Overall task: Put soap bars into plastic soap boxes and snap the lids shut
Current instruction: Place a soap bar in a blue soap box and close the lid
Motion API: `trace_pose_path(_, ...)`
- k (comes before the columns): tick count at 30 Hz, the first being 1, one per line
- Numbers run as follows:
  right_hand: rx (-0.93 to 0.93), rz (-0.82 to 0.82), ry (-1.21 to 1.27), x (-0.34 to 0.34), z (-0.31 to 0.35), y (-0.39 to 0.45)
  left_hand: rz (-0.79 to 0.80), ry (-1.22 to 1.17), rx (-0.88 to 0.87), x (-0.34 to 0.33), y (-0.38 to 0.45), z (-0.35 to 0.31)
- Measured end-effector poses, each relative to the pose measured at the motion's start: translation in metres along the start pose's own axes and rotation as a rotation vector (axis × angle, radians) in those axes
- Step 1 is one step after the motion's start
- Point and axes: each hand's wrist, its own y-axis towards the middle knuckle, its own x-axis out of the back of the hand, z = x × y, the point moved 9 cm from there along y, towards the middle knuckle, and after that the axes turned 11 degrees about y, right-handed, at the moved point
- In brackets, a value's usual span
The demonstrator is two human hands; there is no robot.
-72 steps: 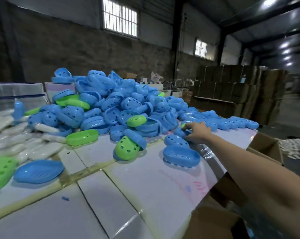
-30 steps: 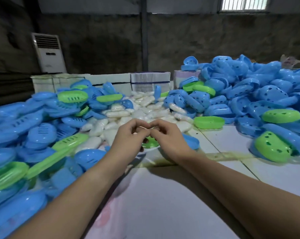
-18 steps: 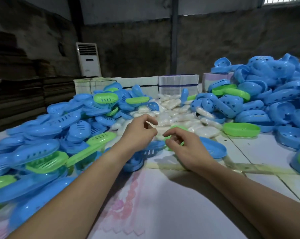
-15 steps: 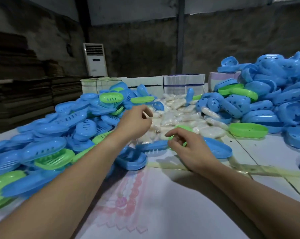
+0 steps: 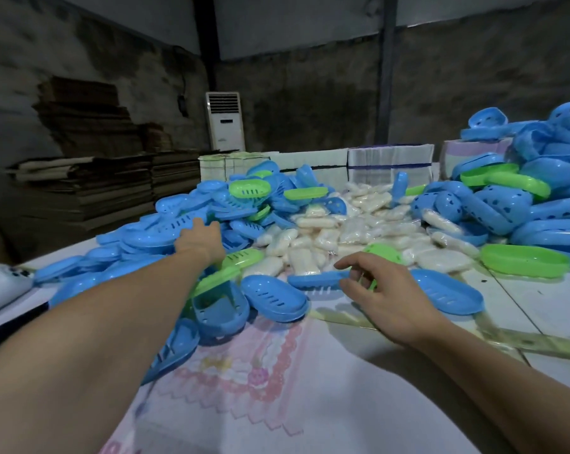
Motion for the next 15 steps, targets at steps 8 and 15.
trace_pose_path(8,-0.027,0.004,0.006,0.001,-0.007,0.002,-0.080,-0.371,-0.035,0.020,0.002,-0.026)
trace_pose_path(15,-0.092,-0.070,0.016,0.014,-0.016,0.004,0.130,-1.534,-0.122,0.053,-0.049,-0.102)
